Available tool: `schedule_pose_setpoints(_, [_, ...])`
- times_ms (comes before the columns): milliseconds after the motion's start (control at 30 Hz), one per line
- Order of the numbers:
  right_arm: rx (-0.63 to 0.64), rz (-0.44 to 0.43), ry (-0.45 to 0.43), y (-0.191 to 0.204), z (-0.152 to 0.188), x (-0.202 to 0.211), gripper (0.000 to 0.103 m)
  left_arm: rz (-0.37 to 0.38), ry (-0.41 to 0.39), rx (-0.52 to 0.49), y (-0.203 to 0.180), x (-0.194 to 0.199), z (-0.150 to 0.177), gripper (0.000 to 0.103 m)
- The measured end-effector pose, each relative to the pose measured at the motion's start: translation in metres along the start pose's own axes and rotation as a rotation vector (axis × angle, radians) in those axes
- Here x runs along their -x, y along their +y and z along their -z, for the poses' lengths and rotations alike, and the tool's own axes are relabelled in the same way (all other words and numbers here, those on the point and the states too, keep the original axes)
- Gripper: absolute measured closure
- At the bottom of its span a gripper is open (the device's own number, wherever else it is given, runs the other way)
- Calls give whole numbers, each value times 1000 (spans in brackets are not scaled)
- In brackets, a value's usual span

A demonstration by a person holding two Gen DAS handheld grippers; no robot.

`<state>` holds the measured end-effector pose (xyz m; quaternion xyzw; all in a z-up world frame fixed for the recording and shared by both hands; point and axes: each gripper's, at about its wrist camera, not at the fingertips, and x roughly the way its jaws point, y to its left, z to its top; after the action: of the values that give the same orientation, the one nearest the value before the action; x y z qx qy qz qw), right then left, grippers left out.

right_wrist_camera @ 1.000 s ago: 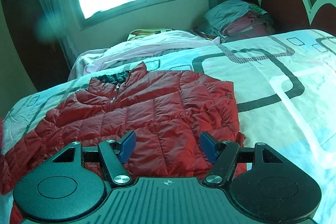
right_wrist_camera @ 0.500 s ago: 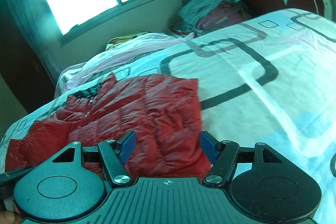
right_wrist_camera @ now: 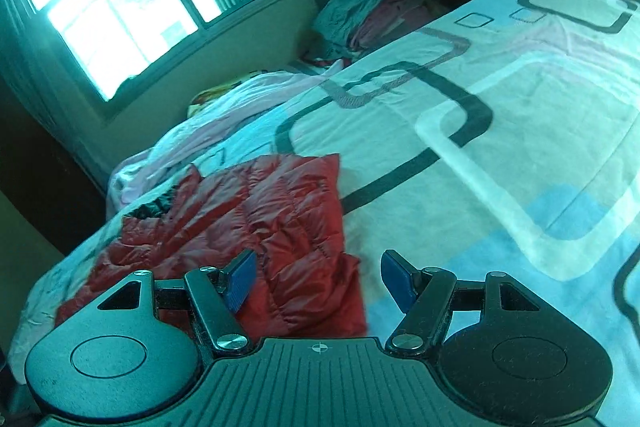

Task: Fold large clothes

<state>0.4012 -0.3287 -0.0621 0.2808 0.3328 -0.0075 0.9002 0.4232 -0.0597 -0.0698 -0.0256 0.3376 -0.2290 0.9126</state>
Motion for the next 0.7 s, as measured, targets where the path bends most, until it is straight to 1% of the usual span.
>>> schedule_pose_setpoints(33, [-1,-15,5,2,0,-2,35,-17,-29,21,10,15,1,39])
schedule_pose_setpoints(100, [4,-44,27,10,1,-10,35,-80,-87,76,37,42,5,47])
schedule_pose_setpoints(133, [16,-59,42,15,3,-17,35,-141,-115,105,54,55,8,51])
schedule_pose_setpoints(200, [41,-80,74,24,7,-30,35,-276,-155,146,89,78,17,53])
schedule_pose_setpoints(233, [52,-93,99,28,9,-39,35,-332,-159,171,107,86,21,54])
schedule_pose_setpoints(300, [76,-114,145,36,14,-55,35,-402,-146,215,139,96,28,55])
schedule_pose_setpoints(367, [115,-137,188,47,19,-71,36,-421,-127,229,159,95,32,56])
schedule_pose_setpoints(400, [147,-136,203,53,21,-77,36,-422,-110,234,164,92,32,61])
schedule_pose_setpoints(433, [186,-121,215,59,24,-82,55,-414,-96,235,169,89,32,61])
schedule_pose_setpoints(467, [214,-124,226,65,25,-86,67,-399,-87,230,170,86,31,61])
schedule_pose_setpoints(500, [230,-128,217,69,26,-85,85,-400,-83,219,169,83,30,61])
schedule_pose_setpoints(533, [262,-125,180,73,26,-79,91,-396,-82,209,169,81,30,61])
schedule_pose_setpoints(600, [321,-111,116,80,23,-63,97,-385,-86,189,165,78,30,61])
schedule_pose_setpoints(667, [359,-110,55,83,20,-44,97,-385,-75,169,162,72,31,61])
schedule_pose_setpoints(700, [376,-106,40,83,19,-37,97,-386,-63,161,162,68,32,61])
